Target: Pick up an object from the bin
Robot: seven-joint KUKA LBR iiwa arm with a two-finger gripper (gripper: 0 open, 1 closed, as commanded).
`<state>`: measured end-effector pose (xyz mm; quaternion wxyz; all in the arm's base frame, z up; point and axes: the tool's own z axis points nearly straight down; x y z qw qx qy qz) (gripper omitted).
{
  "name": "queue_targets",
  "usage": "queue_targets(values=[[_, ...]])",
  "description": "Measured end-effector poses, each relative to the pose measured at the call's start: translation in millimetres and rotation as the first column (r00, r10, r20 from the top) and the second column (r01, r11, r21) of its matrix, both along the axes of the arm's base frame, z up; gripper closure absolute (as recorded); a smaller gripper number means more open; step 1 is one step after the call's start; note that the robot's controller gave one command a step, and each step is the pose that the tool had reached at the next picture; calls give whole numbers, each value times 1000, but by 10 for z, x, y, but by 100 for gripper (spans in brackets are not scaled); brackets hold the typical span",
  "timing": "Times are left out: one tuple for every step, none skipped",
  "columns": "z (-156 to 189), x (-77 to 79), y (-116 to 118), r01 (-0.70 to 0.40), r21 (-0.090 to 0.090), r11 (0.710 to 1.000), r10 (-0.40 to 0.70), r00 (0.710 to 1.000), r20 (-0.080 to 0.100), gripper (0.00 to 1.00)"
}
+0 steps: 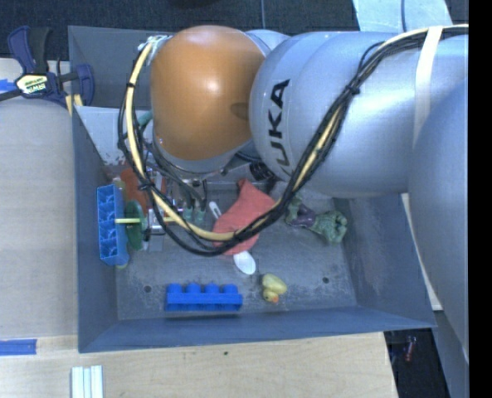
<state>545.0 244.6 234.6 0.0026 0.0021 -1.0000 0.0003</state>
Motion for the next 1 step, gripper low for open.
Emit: queue_targets(values=[[52, 17, -18, 4, 2, 1000, -4, 1000, 8, 0]])
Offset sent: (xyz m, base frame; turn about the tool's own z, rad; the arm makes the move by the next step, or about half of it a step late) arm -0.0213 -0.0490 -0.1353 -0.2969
